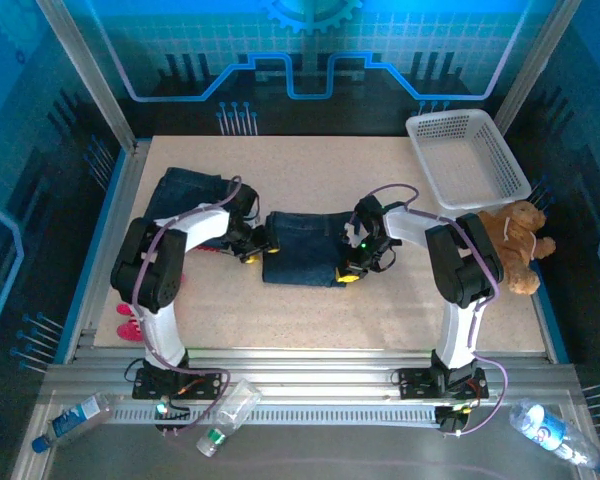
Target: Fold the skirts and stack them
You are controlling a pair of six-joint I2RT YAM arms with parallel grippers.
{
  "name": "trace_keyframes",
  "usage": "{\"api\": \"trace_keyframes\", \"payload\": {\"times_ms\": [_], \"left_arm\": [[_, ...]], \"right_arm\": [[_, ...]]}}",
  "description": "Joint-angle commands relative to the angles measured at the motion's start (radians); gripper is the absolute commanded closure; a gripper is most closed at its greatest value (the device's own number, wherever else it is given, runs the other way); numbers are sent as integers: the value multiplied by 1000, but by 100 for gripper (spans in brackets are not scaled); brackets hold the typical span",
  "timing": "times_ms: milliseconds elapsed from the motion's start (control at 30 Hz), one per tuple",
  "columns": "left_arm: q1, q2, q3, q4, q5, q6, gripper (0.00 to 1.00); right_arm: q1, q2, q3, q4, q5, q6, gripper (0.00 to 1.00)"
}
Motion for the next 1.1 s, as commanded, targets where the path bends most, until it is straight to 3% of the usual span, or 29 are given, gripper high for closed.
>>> {"api": "trace_keyframes", "payload": {"times_ms": [0,67,333,467,533,633,700,800,867,967,1000,1033,1067], "left_arm": [[-9,43,16,101,107,48,53],[-17,48,13,135,134,47,58],[-29,53,5,126,15,54,79],[-34,49,-5,143,-32,42,94],[-52,32,2,118,-124,49,100],[-103,8,56,13,-365,90,100],[-144,4,97,-61,-540,121,100],[-180,7,150,-140,-712,165,100],[-186,4,177,-179,-772,187,100],[-187,-15,219,-239,-845,235,100],[-187,-27,239,-261,-865,263,100],[-187,-36,257,-282,-879,290,100],[-188,-45,283,-308,-893,320,100]], "right_arm": [[-8,65,-32,-90,105,-1,99],[-8,66,-32,-92,106,-2,99],[-7,61,-35,-91,108,-5,99],[-7,57,-37,-92,110,-2,99],[-7,46,-42,-88,108,9,98],[-9,15,-50,-72,95,42,92],[-11,-10,-47,-63,99,78,82],[-15,-61,-27,-59,112,126,62],[-15,-106,-10,-62,144,154,49],[-26,-198,5,-62,225,199,39],[-34,-234,5,-57,256,214,25],[-43,-262,5,-55,284,229,1],[-57,-290,5,-53,310,243,0]]}}
